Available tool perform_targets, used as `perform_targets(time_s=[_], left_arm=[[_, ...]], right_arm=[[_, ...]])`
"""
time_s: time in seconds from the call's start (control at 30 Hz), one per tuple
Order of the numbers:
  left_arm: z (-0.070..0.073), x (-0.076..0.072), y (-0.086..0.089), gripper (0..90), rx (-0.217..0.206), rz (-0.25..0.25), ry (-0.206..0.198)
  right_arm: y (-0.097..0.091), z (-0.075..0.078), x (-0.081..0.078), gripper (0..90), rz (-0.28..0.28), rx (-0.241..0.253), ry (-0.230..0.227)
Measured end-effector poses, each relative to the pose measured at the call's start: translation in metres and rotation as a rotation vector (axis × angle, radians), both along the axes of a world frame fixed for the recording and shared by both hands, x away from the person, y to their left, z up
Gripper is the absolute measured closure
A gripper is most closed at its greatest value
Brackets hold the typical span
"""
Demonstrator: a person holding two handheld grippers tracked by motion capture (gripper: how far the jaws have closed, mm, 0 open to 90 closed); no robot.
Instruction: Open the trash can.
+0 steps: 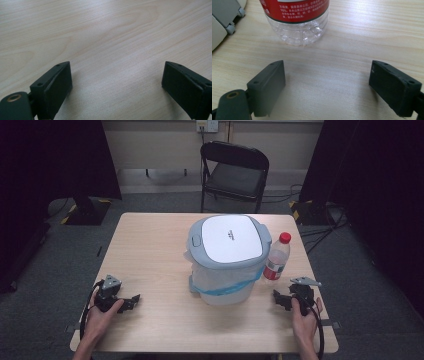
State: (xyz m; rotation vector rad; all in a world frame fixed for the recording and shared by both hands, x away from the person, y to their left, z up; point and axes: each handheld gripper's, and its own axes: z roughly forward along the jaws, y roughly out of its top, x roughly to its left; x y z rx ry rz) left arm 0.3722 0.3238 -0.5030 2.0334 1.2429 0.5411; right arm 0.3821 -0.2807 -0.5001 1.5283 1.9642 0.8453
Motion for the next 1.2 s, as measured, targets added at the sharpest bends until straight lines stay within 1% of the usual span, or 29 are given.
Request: perform_targets(time_s=[0.07, 0.17, 0.23, 0.3, 0.37, 0.4, 0.43, 0.47, 0.5, 0.53, 0.6, 0.63, 0.67, 0.7, 0.73, 0.77, 0.83, 0.87, 0.9, 0.93, 0.97, 1.0, 1.03, 1.07, 1.1, 1.13, 1.17, 1.2], left_arm=[[0.000, 0.000, 0.000, 8.9, -0.003, 0.002, 0.001], [0.001, 0.001, 0.000, 8.7, 0.006, -0.004, 0.009], [0.001, 0.001, 0.000, 8.7, 0.003, -0.003, 0.008], [0.001, 0.000, 0.000, 9.2, 0.001, -0.003, 0.011], [0.003, -0.001, -0.001, 12.6, 0.006, -0.008, 0.016], [0.003, -0.002, -0.002, 16.0, 0.007, -0.015, 0.014], [0.003, -0.003, -0.004, 17.1, 0.000, -0.024, 0.015], [0.003, -0.003, -0.004, 17.1, 0.000, -0.024, 0.015], [0.004, -0.003, -0.006, 17.1, 0.008, -0.036, 0.022], [0.005, -0.004, -0.007, 18.4, 0.009, -0.038, 0.025], [0.007, -0.003, -0.013, 19.6, -0.011, -0.054, 0.035], [0.008, -0.002, -0.016, 19.6, -0.018, -0.055, 0.034], [0.010, 0.000, -0.019, 19.7, -0.015, -0.061, 0.032], [0.012, 0.002, -0.023, 19.9, -0.024, -0.069, 0.028], [0.015, 0.004, -0.026, 20.8, -0.040, -0.077, 0.027], [0.018, 0.006, -0.030, 21.6, -0.066, -0.084, 0.017], [0.024, 0.011, -0.038, 22.8, -0.105, -0.101, 0.008], [0.027, 0.014, -0.042, 23.3, -0.103, -0.106, -0.003], [0.030, 0.017, -0.047, 23.9, -0.123, -0.115, -0.005], [0.032, 0.019, -0.051, 24.9, -0.170, -0.124, -0.002], [0.034, 0.022, -0.056, 25.7, -0.214, -0.144, -0.004], [0.036, 0.023, -0.061, 25.8, -0.212, -0.144, -0.015], [0.038, 0.025, -0.068, 25.9, -0.198, -0.152, -0.026], [0.039, 0.027, -0.074, 26.0, -0.193, -0.170, -0.028], [0.039, 0.027, -0.074, 26.1, -0.193, -0.170, -0.028], [0.042, 0.030, -0.088, 26.2, -0.202, -0.195, -0.033], [0.042, 0.030, -0.088, 26.3, -0.202, -0.195, -0.033], [0.044, 0.031, -0.096, 26.3, -0.213, -0.205, -0.036]], right_arm=[[0.001, 0.000, -0.001, 12.5, -0.009, 0.002, 0.000], [0.005, 0.000, -0.005, 12.5, -0.077, 0.002, -0.004], [0.006, 0.000, -0.007, 12.6, -0.092, 0.001, -0.004], [0.006, 0.000, -0.008, 12.8, -0.092, 0.002, -0.004], [0.007, 0.000, -0.008, 13.4, -0.087, 0.009, -0.002], [0.007, 0.001, -0.009, 13.7, -0.078, 0.013, 0.004], [0.008, 0.002, -0.011, 14.6, -0.058, 0.020, 0.009], [0.008, 0.002, -0.011, 14.6, -0.058, 0.020, 0.009], [0.009, 0.004, -0.012, 15.0, -0.029, 0.047, 0.011], [0.013, 0.006, -0.016, 15.4, -0.007, 0.068, 0.001], [0.018, 0.010, -0.020, 17.7, 0.008, 0.066, -0.003], [0.021, 0.012, -0.022, 17.5, 0.025, 0.066, -0.013], [0.024, 0.014, -0.024, 17.6, 0.040, 0.065, -0.015], [0.027, 0.016, -0.025, 18.8, 0.054, 0.063, -0.019], [0.030, 0.018, -0.026, 20.7, 0.074, 0.062, -0.020], [0.034, 0.020, -0.026, 21.8, 0.084, 0.061, -0.026], [0.042, 0.023, -0.025, 23.8, 0.111, 0.048, -0.037], [0.045, 0.024, -0.024, 24.7, 0.121, 0.046, -0.041], [0.049, 0.024, -0.023, 25.7, 0.127, 0.043, -0.043], [0.053, 0.024, -0.022, 26.3, 0.133, 0.041, -0.047], [0.056, 0.024, -0.021, 26.3, 0.136, 0.038, -0.051], [0.058, 0.025, -0.021, 26.4, 0.132, 0.039, -0.053], [0.059, 0.025, -0.020, 26.6, 0.131, 0.046, -0.057], [0.060, 0.025, -0.020, 27.5, 0.129, 0.050, -0.063], [0.060, 0.025, -0.020, 27.5, 0.129, 0.050, -0.063], [0.064, 0.026, -0.020, 29.4, 0.125, 0.040, -0.076], [0.064, 0.026, -0.020, 29.7, 0.129, 0.042, -0.084], [0.064, 0.026, -0.020, 29.7, 0.129, 0.042, -0.084]])
